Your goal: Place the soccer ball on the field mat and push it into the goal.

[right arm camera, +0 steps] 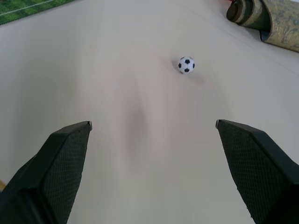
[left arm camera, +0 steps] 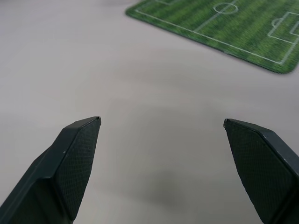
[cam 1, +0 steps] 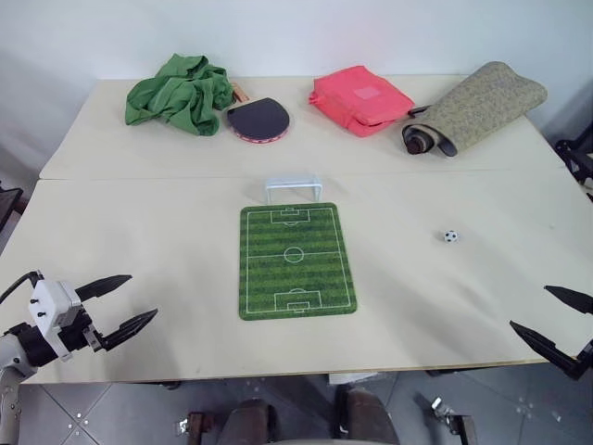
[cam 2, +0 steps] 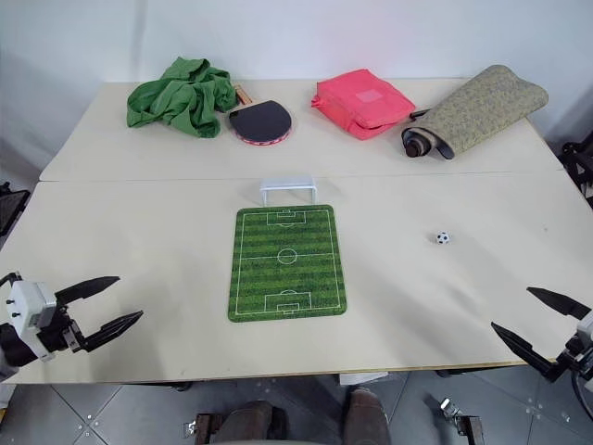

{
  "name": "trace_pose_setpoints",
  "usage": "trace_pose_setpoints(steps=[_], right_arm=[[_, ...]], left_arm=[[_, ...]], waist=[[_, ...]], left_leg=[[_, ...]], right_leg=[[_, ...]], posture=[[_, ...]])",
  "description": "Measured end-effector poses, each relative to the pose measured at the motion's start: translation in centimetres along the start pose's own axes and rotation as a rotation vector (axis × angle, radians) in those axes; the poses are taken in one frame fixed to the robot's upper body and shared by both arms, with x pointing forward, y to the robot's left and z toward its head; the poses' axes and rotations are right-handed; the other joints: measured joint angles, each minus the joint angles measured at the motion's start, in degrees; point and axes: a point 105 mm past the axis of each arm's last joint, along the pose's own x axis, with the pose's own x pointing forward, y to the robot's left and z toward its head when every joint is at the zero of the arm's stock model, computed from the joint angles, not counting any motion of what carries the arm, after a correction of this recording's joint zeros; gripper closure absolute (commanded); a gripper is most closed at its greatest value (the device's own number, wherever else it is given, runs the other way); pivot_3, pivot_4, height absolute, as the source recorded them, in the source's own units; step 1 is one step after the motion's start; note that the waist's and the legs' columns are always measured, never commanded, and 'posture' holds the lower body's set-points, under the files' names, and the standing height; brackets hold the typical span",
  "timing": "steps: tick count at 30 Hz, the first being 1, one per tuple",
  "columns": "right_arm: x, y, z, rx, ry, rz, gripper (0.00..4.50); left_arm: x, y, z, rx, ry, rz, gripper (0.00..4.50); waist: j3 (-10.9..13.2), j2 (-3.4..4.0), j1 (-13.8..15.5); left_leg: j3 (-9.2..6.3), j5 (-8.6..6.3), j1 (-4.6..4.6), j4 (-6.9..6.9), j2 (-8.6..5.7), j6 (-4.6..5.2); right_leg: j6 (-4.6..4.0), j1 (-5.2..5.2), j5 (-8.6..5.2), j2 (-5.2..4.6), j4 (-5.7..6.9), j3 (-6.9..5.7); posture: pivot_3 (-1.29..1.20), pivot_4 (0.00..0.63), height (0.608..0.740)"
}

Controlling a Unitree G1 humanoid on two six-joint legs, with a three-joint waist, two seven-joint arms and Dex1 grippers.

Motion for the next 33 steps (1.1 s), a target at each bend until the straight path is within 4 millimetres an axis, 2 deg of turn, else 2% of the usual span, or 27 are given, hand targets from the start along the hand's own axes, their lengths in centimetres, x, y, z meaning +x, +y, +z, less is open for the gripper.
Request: trace_pose_setpoints(steps=[5,8,9,11,13,17,21,24,27,33], right_arm=[[0.9,0.3,1.1,0.013,-0.035,0.007,0.05],[1.1,-0.2,1.5,0.085,-0.098,-0.094,0.05],[0.9,-0.8,1.4,0.116,-0.113,-0.151,0.05],[0.7,-1.5,1.6,0.145,-0.129,-0.205,0.05],[0.8,-1.7,1.7,0.164,-0.131,-0.217,0.05],[1.6,-2.7,1.2,0.22,-0.151,-0.265,0.05],[5.0,-3.0,1.6,0.234,-0.152,-0.221,0.05],[7.5,-3.7,1.6,0.222,-0.083,-0.204,0.05],[9.0,-4.7,1.8,0.207,-0.044,-0.2,0.05],[13.0,-5.6,0.0,0.267,0.061,-0.165,0.05]], left_arm=[[0.6,-0.2,0.6,-0.03,-0.027,-0.033,0.0],[2.3,-1.0,3.9,-0.138,-0.176,-0.147,0.0],[3.2,-1.6,5.9,-0.173,-0.257,-0.22,0.0],[4.3,-2.5,8.6,-0.19,-0.34,-0.318,0.0],[5.2,-3.5,9.9,-0.182,-0.37,-0.393,0.0],[6.3,-4.6,10.1,-0.214,-0.366,-0.471,0.0],[6.9,-5.0,10.4,-0.178,-0.361,-0.521,0.0],[7.2,-5.1,9.9,-0.169,-0.339,-0.53,0.0],[7.5,-5.3,9.7,-0.175,-0.345,-0.534,0.0],[7.8,-5.5,9.0,-0.189,-0.325,-0.55,0.0]], waist=[[0.0,0.0,0.16],[0.01,-0.03,0.91],[0.02,-0.02,1.25],[0.0,0.01,1.39],[-0.01,0.03,1.29],[-0.03,0.12,0.54],[-0.02,0.15,-0.23],[0.0,0.19,-0.23],[0.0,0.19,-0.01],[0.01,0.19,-0.2]], left_leg=[[0.0,0.0,-0.02,0.01,-0.01,0.0],[-0.15,0.0,-0.04,0.09,0.04,0.0],[-0.16,0.0,-0.03,0.14,0.15,0.0],[-0.14,0.0,-0.01,0.14,0.17,0.0],[-0.13,0.01,0.0,0.09,-0.03,-0.01],[0.27,0.02,-0.01,0.09,-0.03,-0.02],[0.49,0.02,0.06,0.14,-0.01,-0.03],[0.55,0.02,0.02,0.15,-0.01,-0.03],[0.48,0.02,-0.03,0.13,0.0,-0.03],[0.48,0.03,-0.07,0.15,-0.02,-0.03]], right_leg=[[0.0,0.0,0.0,0.0,0.01,-0.04],[0.0,0.02,0.0,-0.07,0.06,-0.02],[0.01,0.02,0.0,-0.09,0.1,-0.01],[0.01,0.03,0.01,-0.08,0.12,0.02],[0.0,0.02,0.0,-0.01,0.11,0.0],[0.0,-0.02,0.0,0.07,0.1,0.06],[0.0,-0.02,0.0,0.07,0.19,0.15],[0.0,-0.09,0.0,0.07,0.2,0.19],[0.0,-0.09,0.0,0.07,0.17,0.11],[0.01,-0.08,0.01,0.06,0.12,0.06]], posture=[[0.0,0.15,0.74],[0.0,0.15,0.74],[0.0,0.15,0.74],[0.0,0.15,0.74],[0.0,0.15,0.74],[0.0,0.15,0.74],[0.0,0.15,0.74],[0.0,0.15,0.74],[0.0,0.15,0.74],[0.0,0.15,0.74]])
